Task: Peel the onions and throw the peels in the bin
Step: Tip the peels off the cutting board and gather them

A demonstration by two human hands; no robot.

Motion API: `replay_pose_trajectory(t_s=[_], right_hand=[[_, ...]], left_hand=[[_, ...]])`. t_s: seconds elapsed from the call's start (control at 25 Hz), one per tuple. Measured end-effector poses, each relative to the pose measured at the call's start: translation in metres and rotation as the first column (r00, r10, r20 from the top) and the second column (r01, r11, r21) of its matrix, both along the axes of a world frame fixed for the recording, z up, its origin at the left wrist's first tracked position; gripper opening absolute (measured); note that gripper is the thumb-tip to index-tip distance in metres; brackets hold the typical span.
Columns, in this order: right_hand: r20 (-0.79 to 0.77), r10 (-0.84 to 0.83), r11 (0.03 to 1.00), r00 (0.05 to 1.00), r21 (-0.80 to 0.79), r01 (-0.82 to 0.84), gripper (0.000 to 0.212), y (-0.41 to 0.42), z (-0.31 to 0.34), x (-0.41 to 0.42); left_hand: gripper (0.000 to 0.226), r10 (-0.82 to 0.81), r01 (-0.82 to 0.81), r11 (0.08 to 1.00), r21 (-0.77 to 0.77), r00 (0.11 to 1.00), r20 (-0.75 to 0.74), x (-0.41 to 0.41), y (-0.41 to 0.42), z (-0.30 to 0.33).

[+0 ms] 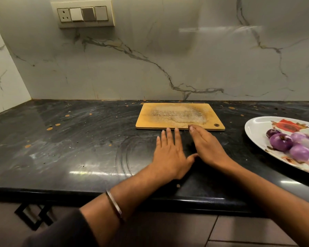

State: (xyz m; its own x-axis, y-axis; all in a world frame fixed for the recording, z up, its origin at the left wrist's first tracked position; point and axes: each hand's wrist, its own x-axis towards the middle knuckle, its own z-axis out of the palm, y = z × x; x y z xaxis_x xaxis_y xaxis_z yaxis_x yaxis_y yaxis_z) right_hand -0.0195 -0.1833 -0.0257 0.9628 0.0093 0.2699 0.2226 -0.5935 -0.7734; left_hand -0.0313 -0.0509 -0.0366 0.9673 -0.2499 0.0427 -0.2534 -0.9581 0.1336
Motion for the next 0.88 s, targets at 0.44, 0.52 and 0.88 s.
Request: replay_pose_trajectory(t_s=[0.44,0.52,0.88], right_hand=[[0.055,0.037,0.992,0.998,-0.125,-0.030,0.048,-0.015,-0.007,-0.007],[0.105,0.045,0.988,0.993,-0.154,-0.029,0.050,-0.014,-0.003,-0.013],[-0.025,0.366,0.622,0.930,-0.737,-0.265,0.094,0.026,-0.020,-0.056]], left_hand=[[0.135,0.099,-0.107,0.990,-0.097,0.992,-0.084,-0.007,0.023,-0.013],[0.115,0.066,-0.075,0.988,-0.133,0.996,-0.065,0.009,0.014,-0.006],[0.062,0.113,-0.121,0.407,-0.905,0.990,-0.082,0.035,0.057,0.014]])
